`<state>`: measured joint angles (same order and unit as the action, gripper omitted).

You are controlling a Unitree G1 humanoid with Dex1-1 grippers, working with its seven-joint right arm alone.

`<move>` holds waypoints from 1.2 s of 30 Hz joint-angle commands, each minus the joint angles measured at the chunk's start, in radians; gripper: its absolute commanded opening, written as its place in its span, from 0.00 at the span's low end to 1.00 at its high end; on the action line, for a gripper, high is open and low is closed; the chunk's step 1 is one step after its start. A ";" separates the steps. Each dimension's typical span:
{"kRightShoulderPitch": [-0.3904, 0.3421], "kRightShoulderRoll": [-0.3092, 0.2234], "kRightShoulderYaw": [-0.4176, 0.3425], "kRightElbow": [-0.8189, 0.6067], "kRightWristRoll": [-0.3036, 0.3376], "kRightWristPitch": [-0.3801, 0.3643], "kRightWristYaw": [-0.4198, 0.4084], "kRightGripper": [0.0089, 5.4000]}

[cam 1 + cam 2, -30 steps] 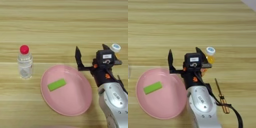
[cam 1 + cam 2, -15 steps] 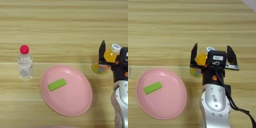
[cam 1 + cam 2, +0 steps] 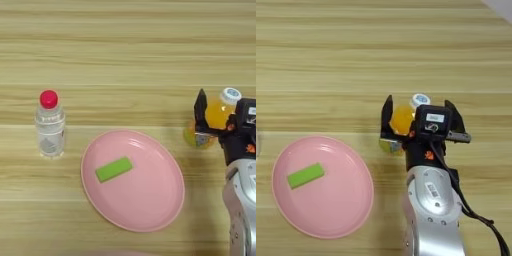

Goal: Move the objects on the table

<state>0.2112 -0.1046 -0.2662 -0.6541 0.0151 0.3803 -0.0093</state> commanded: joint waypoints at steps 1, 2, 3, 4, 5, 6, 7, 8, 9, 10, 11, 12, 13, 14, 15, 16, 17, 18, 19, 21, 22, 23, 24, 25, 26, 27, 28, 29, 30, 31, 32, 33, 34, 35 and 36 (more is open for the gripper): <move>-0.050 -0.025 -0.039 0.039 0.023 -0.054 0.009 1.00; -0.052 -0.028 -0.040 0.054 0.023 -0.060 0.010 1.00; -0.053 -0.031 -0.040 0.068 0.021 -0.066 0.013 1.00; -0.055 -0.033 -0.040 0.082 0.022 -0.072 0.017 1.00; -0.057 -0.036 -0.040 0.095 0.025 -0.078 0.021 1.00; -0.060 -0.037 -0.042 0.112 0.028 -0.083 0.027 1.00; -0.067 -0.041 -0.043 0.133 0.031 -0.090 0.033 1.00; -0.072 -0.046 -0.044 0.154 0.033 -0.100 0.039 1.00; -0.076 -0.049 -0.044 0.170 0.034 -0.107 0.043 1.00; -0.079 -0.052 -0.045 0.181 0.034 -0.113 0.047 1.00; -0.083 -0.053 -0.045 0.194 0.036 -0.120 0.052 1.00; -0.087 -0.054 -0.049 0.209 0.042 -0.127 0.056 1.00; -0.093 -0.055 -0.056 0.229 0.050 -0.131 0.060 1.00; -0.098 -0.057 -0.062 0.242 0.056 -0.135 0.063 1.00; -0.105 -0.057 -0.067 0.254 0.067 -0.135 0.068 1.00; -0.112 -0.058 -0.071 0.263 0.077 -0.134 0.071 1.00; -0.122 -0.060 -0.077 0.275 0.087 -0.130 0.074 1.00; -0.130 -0.062 -0.081 0.285 0.095 -0.128 0.075 1.00; -0.136 -0.066 -0.084 0.295 0.098 -0.127 0.075 1.00; -0.146 -0.072 -0.083 0.308 0.100 -0.124 0.078 1.00; -0.149 -0.074 -0.079 0.315 0.098 -0.124 0.080 1.00; -0.152 -0.075 -0.075 0.321 0.096 -0.124 0.082 1.00; -0.154 -0.076 -0.072 0.327 0.095 -0.126 0.083 1.00; -0.157 -0.077 -0.070 0.333 0.093 -0.127 0.083 1.00; -0.160 -0.079 -0.068 0.339 0.092 -0.129 0.085 1.00; -0.164 -0.081 -0.066 0.348 0.091 -0.131 0.086 1.00; -0.167 -0.083 -0.066 0.357 0.090 -0.134 0.087 1.00; -0.170 -0.085 -0.065 0.366 0.090 -0.138 0.088 1.00; -0.171 -0.087 -0.065 0.372 0.090 -0.141 0.089 1.00; -0.172 -0.088 -0.065 0.376 0.090 -0.144 0.089 1.00; -0.173 -0.089 -0.064 0.379 0.090 -0.148 0.090 1.00; -0.175 -0.089 -0.063 0.383 0.089 -0.152 0.091 1.00; -0.177 -0.090 -0.062 0.391 0.089 -0.159 0.092 1.00; -0.178 -0.091 -0.061 0.397 0.089 -0.165 0.092 1.00; -0.179 -0.092 -0.061 0.402 0.088 -0.169 0.093 1.00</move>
<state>0.0851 -0.1607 -0.3243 -0.2291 0.1054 0.2616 0.0795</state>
